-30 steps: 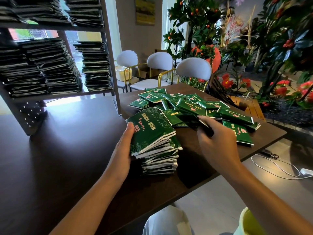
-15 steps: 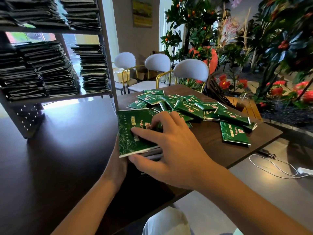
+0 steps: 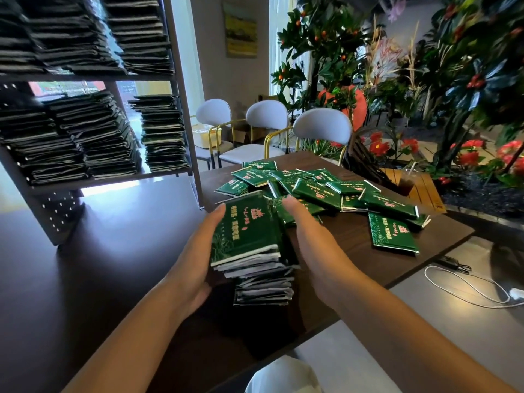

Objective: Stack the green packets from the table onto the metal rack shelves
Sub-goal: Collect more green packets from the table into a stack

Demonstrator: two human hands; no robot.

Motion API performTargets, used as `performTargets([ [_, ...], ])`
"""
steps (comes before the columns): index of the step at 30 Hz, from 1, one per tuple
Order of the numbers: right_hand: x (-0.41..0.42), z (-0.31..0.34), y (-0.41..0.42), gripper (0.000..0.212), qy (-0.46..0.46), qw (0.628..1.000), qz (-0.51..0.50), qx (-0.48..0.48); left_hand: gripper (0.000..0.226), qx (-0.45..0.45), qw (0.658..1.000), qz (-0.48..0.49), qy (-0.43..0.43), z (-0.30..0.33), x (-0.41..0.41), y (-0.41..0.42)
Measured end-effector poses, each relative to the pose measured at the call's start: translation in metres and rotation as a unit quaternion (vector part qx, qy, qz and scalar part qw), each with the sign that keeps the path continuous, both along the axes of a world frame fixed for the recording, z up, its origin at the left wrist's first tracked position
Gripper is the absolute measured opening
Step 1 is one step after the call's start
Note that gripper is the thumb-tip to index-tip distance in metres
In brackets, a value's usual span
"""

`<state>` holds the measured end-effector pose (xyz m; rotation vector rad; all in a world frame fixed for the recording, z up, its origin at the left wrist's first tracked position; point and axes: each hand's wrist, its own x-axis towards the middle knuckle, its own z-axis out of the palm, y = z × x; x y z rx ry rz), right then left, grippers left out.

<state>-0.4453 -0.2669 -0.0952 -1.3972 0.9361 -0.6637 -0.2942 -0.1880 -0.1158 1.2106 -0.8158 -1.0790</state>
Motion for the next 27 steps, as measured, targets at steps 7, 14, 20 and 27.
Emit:
performTargets([
  [7,0.017,-0.028,0.004,0.088,-0.087,0.981,-0.016,0.175,0.041,0.056,0.998,-0.024,0.016,0.013,-0.02,-0.008],
  [14,0.017,-0.037,0.008,0.078,-0.112,0.969,-0.033,0.217,0.05,0.089,0.993,-0.023,0.081,0.017,-0.021,-0.007],
  [20,0.006,-0.03,0.012,0.052,-0.127,0.966,-0.015,0.225,0.055,0.131,0.988,-0.011,0.079,0.021,-0.021,0.001],
  [27,0.006,-0.026,0.022,0.045,-0.112,0.966,-0.039,0.231,0.061,0.159,0.986,0.015,0.042,0.016,-0.028,0.0],
])
